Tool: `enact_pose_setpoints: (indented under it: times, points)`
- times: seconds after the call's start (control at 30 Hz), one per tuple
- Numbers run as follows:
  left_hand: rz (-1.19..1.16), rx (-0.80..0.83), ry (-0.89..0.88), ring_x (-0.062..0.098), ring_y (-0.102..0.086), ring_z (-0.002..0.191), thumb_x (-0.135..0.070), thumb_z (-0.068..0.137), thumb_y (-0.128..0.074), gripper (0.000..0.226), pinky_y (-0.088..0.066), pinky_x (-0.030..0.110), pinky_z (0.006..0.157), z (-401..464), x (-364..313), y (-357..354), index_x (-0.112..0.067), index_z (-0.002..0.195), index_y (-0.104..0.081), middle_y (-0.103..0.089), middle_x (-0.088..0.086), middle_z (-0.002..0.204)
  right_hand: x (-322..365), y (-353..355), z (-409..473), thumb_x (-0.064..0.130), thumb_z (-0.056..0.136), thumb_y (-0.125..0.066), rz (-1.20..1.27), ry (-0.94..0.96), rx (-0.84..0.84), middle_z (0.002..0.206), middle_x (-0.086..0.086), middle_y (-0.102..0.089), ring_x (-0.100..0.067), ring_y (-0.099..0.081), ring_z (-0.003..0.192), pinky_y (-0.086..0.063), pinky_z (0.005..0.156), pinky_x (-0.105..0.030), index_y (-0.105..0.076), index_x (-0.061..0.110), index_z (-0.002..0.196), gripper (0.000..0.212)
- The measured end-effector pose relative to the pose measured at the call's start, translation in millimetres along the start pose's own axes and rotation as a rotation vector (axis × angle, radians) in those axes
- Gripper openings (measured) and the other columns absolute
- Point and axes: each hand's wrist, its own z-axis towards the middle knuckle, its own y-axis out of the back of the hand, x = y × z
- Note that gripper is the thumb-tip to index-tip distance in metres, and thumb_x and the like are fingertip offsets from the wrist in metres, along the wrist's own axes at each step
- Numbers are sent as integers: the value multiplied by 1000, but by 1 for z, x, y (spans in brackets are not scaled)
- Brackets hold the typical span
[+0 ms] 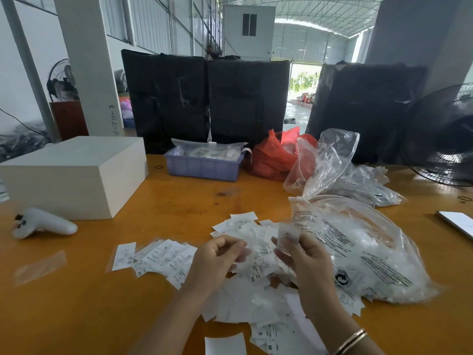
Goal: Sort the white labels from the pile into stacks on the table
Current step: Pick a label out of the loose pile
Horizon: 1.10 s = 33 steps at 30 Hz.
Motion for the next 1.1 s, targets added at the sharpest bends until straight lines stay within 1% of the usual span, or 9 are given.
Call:
enact_pose_setpoints:
  times: [0.07, 0.1, 0.23, 0.33, 0.47, 0.6, 0.73, 0.93, 1.1]
  points:
    - [-70, 37, 6, 9, -72, 79, -33, 76, -70, 25, -55, 16, 65, -1, -2, -2, -16, 93, -69, -76, -4, 84, 1, 0, -2, 20, 75, -73, 58, 10, -2, 91, -2, -74, -17, -70, 87, -55, 72, -24, -76, 20, 80, 6]
    - [-88, 50, 6, 10, -72, 79, -36, 71, -71, 31, -54, 15, 64, -2, -2, -2, -15, 93, -69, -76, -3, 84, 3, 0, -3, 22, 73, -74, 87, 13, -4, 93, -3, -74, -18, -70, 88, -55, 75, -27, -76, 18, 82, 10]
    - [-67, 76, -33, 9, -72, 77, -26, 72, -77, 22, -51, 12, 61, -2, -1, -4, -16, 91, -70, -76, -3, 81, 6, -1, -7, 28, 66, -76, 158, -36, -14, 85, -2, -72, -10, -62, 67, -49, 61, -22, -74, 23, 84, 19]
    - [-6, 81, -83, 7, -72, 77, -31, 69, -77, 21, -51, 12, 63, -3, 1, -6, -23, 87, -71, -75, -7, 79, 6, -4, -11, 32, 60, -77, 143, -63, -1, 77, 0, -70, -8, -59, 61, -50, 57, -21, -71, 26, 78, 20]
    - [79, 62, -141, 2, -70, 81, -34, 71, -75, 16, -52, 13, 67, -4, 3, -7, -31, 86, -70, -73, -16, 82, 5, -7, -15, 18, 78, -74, 48, -71, -6, 85, -8, -72, -26, -68, 78, -55, 67, -47, -66, 26, 80, 12]
    - [140, 60, -177, -3, -67, 82, -21, 78, -76, 15, -50, 10, 68, -4, 5, -7, -31, 87, -69, -71, -21, 82, 6, -9, -16, 4, 84, -68, 38, -85, -6, 82, -4, -71, -23, -69, 72, -52, 51, -37, -63, 29, 80, 25]
    - [142, 62, -164, -2, -66, 82, -18, 80, -75, 17, -49, 9, 68, -5, 4, -7, -31, 88, -69, -71, -20, 81, 8, -8, -15, 0, 82, -67, 146, -111, -27, 99, -13, -70, -30, -68, 90, -52, 74, -51, -64, 22, 105, 32]
    - [51, 52, -100, -1, -67, 83, -17, 79, -76, 16, -50, 9, 66, -5, 3, -7, -29, 89, -71, -72, -16, 82, 9, -14, -19, 8, 82, -68, 274, -199, -59, 90, -11, -73, -20, -71, 74, -40, 51, -32, -64, 14, 98, 17]
    - [-44, 45, -26, 3, -69, 85, -17, 79, -75, 15, -53, 14, 69, -5, 0, -12, -26, 90, -71, -74, -12, 85, 5, -20, -22, 13, 77, -72, 264, -232, -71, 84, -6, -73, -14, -66, 66, -37, 51, -30, -67, 22, 89, 16]
